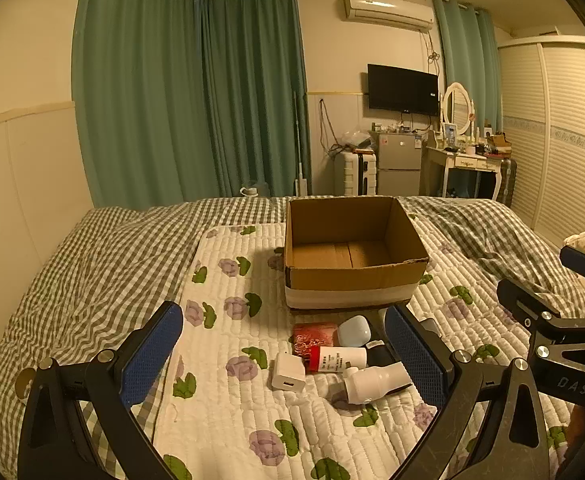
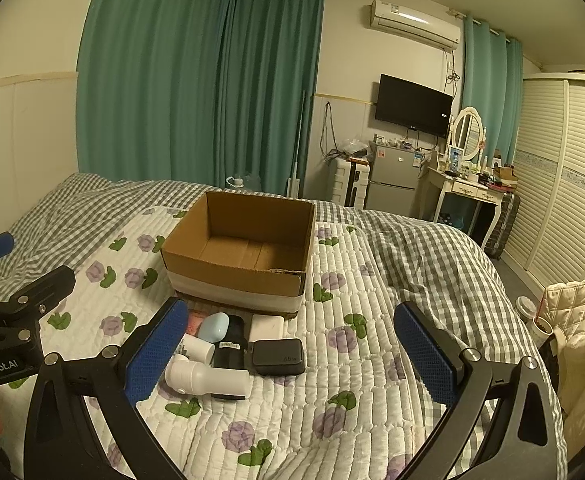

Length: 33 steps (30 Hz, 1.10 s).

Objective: Organize rigid objects
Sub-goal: 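Move both tools toward the items beside the cardboard box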

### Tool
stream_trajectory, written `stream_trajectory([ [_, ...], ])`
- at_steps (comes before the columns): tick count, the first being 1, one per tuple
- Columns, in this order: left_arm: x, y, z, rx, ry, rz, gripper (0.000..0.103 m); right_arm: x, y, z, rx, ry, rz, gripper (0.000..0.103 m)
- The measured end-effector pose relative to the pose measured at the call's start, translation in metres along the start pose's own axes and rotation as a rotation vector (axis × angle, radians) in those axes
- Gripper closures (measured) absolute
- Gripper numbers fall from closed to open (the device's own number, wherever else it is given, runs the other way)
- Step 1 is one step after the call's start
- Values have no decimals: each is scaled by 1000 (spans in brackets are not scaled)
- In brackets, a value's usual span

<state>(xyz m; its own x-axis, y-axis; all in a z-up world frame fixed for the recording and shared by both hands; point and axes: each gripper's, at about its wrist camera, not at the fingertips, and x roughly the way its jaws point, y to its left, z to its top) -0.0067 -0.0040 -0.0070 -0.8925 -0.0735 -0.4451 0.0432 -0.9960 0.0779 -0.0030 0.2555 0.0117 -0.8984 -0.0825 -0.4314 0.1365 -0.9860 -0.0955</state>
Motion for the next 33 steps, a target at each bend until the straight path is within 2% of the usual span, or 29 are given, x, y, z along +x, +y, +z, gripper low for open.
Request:
stream_trajectory([
  [25, -1, -2, -2, -1, 1, -8, 0, 0, -1, -1, -2, 3, 0, 0],
  [33, -11, -2, 4, -6, -24, -1, 0, -3, 1, 1, -11, 7, 7, 0],
])
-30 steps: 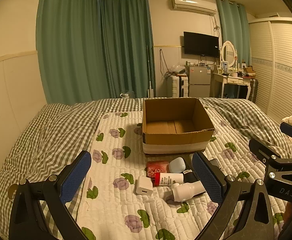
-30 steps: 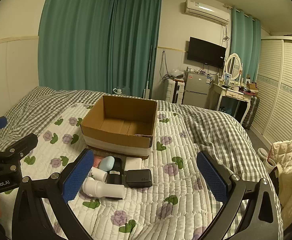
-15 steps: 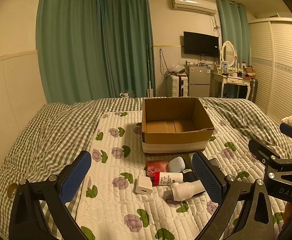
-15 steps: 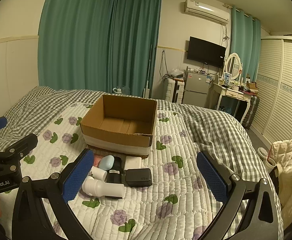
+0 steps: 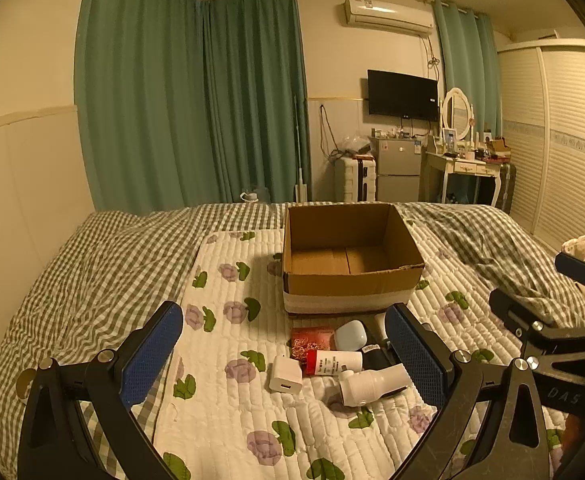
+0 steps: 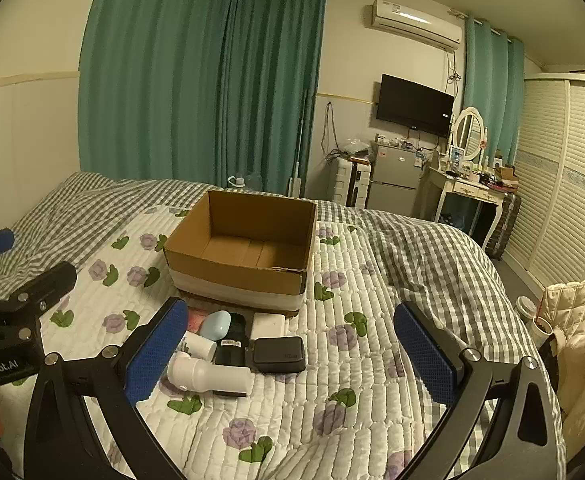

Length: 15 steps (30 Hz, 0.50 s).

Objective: Organize rigid objects
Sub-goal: 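Move both tools toward the items beside the cardboard box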

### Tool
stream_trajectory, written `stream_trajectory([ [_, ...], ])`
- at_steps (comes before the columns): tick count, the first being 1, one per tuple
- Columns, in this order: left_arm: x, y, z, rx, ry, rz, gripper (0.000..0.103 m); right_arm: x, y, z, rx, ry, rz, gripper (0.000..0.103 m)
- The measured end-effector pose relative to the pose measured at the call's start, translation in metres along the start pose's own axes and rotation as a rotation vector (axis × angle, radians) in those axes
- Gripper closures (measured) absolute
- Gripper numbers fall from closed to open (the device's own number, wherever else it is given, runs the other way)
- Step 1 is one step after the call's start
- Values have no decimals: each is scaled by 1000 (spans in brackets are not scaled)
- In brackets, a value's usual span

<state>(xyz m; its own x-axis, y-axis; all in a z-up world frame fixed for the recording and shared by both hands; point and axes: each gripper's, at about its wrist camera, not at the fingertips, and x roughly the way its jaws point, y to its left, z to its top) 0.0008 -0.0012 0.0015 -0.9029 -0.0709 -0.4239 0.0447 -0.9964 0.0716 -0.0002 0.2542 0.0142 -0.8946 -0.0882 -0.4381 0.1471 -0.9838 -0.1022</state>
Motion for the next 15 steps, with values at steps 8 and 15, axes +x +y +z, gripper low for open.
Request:
stream_trajectory([
  [8, 7, 2, 23, -12, -4, -12, 0, -3, 1, 18, -56, 8, 13, 0],
  [15, 75, 1, 10, 24, 173, 50, 0, 26, -8, 48, -92, 55, 47, 0],
])
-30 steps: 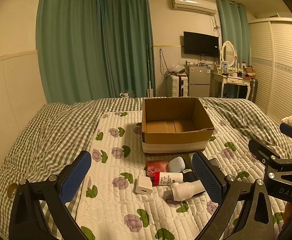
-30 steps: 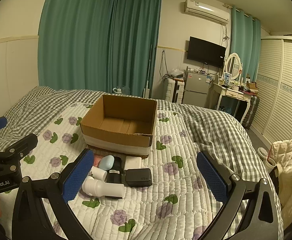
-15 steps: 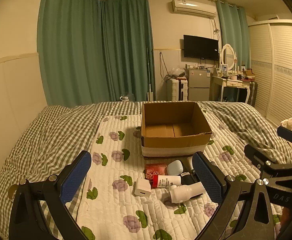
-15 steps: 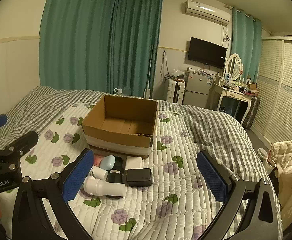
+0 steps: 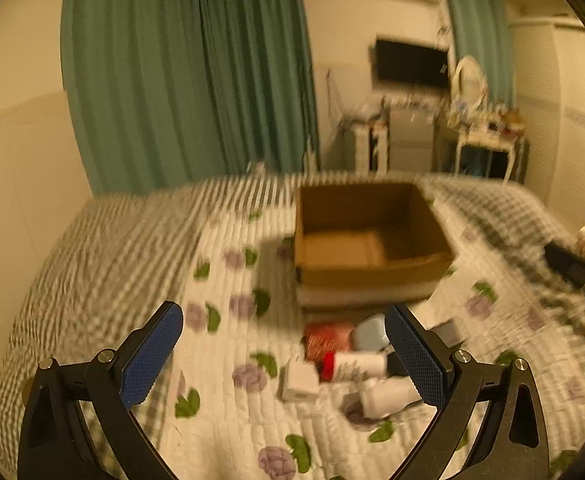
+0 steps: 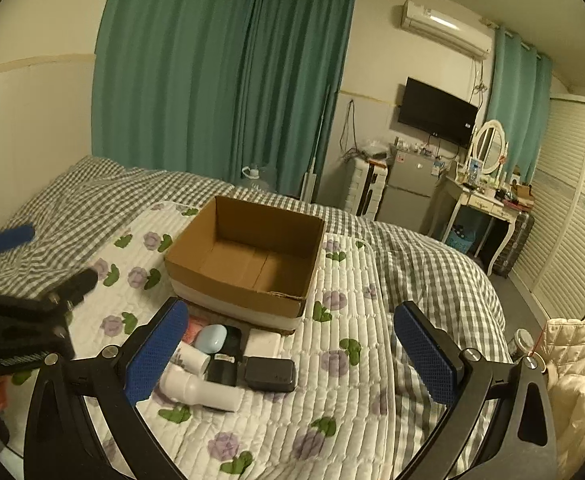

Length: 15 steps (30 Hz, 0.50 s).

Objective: Organize rigid objects
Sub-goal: 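Move both tools toward the items beside the cardboard box, then grasp the white charger cube with the left tool while the right grasps the black power bank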

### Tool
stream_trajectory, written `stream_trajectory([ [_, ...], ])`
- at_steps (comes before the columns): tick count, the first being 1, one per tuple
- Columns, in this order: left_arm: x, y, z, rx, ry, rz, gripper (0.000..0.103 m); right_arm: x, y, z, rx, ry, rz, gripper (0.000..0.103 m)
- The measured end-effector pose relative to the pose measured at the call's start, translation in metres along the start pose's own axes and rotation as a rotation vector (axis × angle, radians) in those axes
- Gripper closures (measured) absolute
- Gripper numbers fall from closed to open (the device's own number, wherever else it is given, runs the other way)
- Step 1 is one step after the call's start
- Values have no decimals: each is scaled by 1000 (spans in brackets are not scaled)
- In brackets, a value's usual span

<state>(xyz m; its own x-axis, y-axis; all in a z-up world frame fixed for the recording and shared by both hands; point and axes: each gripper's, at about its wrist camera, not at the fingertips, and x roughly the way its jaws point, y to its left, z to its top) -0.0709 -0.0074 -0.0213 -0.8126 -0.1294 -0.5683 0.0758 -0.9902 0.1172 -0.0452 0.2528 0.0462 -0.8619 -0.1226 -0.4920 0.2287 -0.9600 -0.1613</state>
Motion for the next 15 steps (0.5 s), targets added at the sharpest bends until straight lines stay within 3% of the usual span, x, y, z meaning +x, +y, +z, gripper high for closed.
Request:
stream_trajectory([
  [6, 79, -10, -44, 30, 236, 38, 2, 68, 0, -14, -17, 130, 15, 0],
  [8, 100, -12, -61, 45, 304, 50, 14, 87, 2, -24, -40, 175, 21, 0],
  [11, 125, -17, -78, 63, 391, 47, 19, 116, 2, -43, -61, 240, 26, 0],
  [13, 135, -21, -84, 78, 412, 44, 28, 134, -2, -54, -47, 281, 40, 0],
  [15, 143, -27, -88, 98, 425, 53, 30, 147, -6, -61, -27, 315, 56, 0],
])
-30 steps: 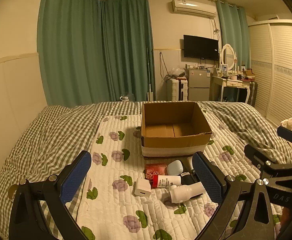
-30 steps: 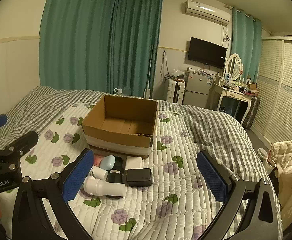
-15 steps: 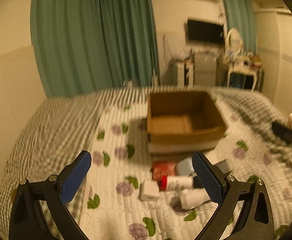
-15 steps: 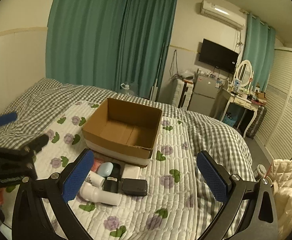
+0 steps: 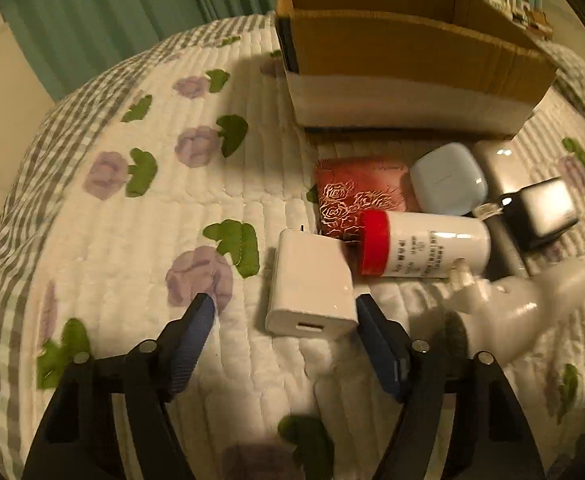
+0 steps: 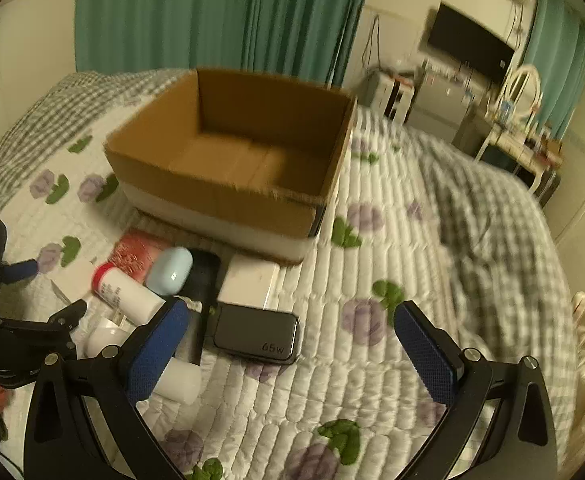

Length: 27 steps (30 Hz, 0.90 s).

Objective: Organize rigid objects
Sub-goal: 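Grasp the white charger cube with the left tool while the right grasps the black power bank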

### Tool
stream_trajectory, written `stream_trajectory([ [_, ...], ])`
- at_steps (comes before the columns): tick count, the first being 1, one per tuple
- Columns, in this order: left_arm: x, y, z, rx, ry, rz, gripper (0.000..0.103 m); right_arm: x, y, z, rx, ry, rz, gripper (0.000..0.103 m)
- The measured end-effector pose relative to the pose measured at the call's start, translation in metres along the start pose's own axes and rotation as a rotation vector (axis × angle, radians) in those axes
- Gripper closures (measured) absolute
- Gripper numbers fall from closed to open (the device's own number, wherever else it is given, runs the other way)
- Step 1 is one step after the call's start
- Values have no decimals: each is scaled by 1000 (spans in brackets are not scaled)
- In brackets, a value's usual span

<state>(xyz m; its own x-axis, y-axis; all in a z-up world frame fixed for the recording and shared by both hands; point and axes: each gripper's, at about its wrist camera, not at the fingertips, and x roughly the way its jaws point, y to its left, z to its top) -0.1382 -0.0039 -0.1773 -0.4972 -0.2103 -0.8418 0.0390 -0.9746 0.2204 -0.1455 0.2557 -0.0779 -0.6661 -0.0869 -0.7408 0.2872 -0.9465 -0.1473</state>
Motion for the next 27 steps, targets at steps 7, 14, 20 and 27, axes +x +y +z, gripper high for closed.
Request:
stream_trajectory([
  [7, 0, -6, 0, 33, -32, 27, 59, 34, -9, -10, 49, 111, 25, 0],
  [14, -38, 14, 5, -49, -136, -21, 62, 42, 6, -9, -3, 156, 12, 0],
  [20, -51, 19, 21, -70, -186, -52, 62, 74, 15, -1, 48, 258, 20, 9],
  [27, -51, 12, 34, -68, -207, -91, 62, 100, 18, -3, 92, 340, 23, 24],
])
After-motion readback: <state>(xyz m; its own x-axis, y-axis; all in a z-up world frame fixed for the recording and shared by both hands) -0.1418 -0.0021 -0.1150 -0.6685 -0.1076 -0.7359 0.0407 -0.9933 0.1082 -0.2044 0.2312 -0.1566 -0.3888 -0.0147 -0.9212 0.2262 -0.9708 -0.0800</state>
